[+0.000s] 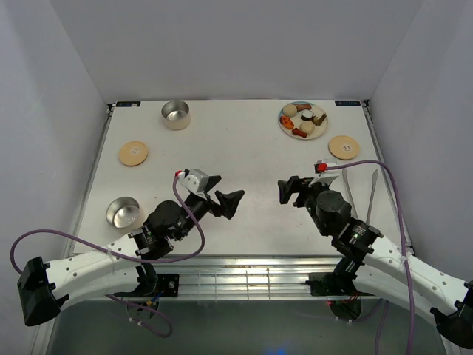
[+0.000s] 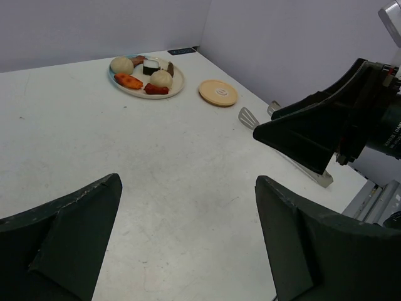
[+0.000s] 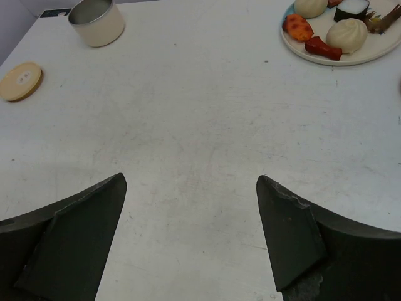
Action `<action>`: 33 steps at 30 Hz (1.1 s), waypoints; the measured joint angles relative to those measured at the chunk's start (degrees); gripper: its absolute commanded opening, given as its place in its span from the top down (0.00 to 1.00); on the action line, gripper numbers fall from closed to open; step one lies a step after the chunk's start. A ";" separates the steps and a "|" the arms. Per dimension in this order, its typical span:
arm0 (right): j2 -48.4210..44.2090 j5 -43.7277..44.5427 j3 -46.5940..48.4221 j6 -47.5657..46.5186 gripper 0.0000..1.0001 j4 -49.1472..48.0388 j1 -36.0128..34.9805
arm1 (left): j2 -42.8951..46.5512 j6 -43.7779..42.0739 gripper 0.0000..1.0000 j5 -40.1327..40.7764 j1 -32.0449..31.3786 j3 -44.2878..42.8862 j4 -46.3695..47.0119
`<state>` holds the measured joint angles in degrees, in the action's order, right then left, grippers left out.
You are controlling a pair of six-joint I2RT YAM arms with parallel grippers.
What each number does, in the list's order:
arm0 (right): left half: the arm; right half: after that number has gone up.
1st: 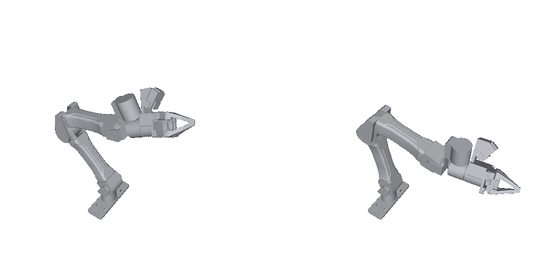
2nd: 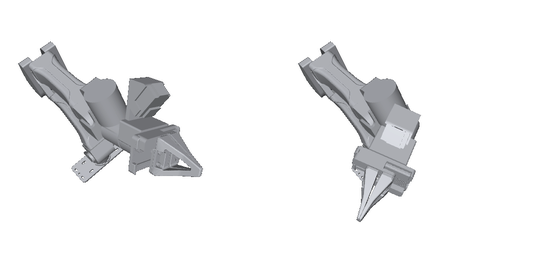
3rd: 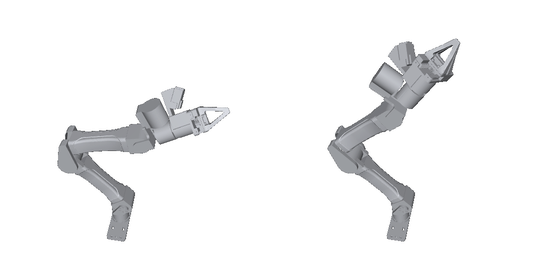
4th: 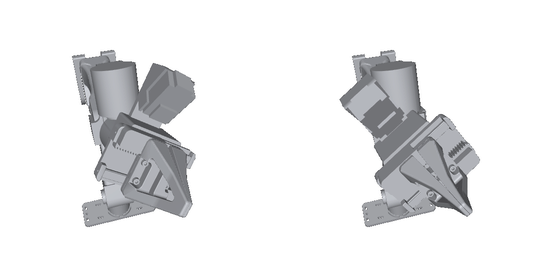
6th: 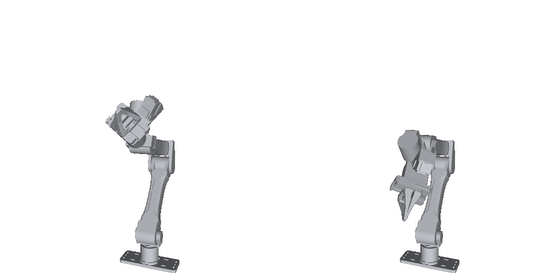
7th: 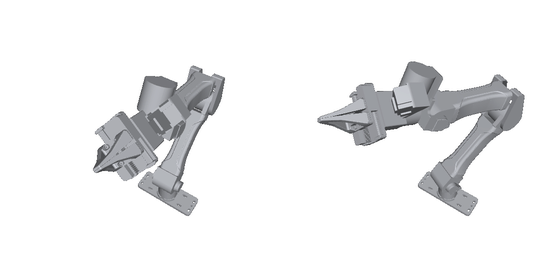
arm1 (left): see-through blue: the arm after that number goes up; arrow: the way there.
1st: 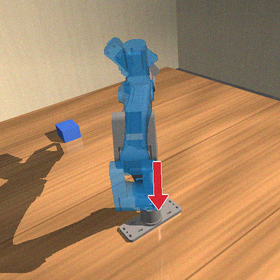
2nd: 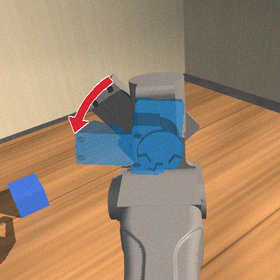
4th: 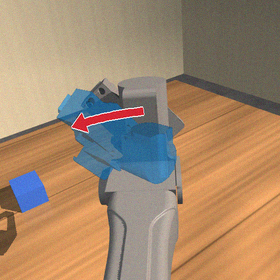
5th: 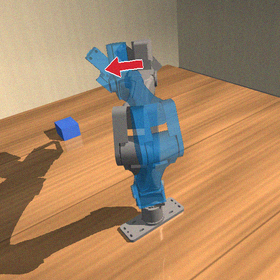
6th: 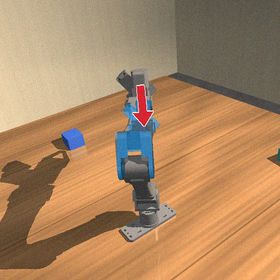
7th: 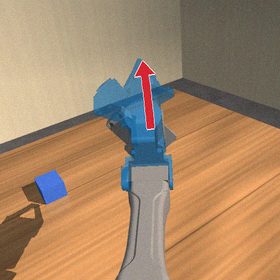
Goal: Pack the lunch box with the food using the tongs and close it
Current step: Move the plate to the center of the board.
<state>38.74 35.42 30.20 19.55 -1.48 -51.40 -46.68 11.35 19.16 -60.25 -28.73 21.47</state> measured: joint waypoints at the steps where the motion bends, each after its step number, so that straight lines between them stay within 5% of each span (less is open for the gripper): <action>1: 0.07 -0.11 0.00 -0.02 0.10 0.00 -0.02 | -0.02 0.00 0.02 0.09 0.00 0.00 0.00; 15: 4.59 -1.46 0.81 -4.57 0.10 -2.16 0.00 | -3.15 -0.13 0.02 2.86 0.00 0.00 0.00; 33: 22.97 -6.58 19.08 -9.62 0.09 -1.46 2.14 | 0.57 -0.83 0.02 5.27 0.00 1.86 1.36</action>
<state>61.71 28.84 49.28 9.93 -2.94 -49.25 -46.11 10.52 24.43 -60.25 -26.87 22.83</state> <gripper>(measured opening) 0.900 0.978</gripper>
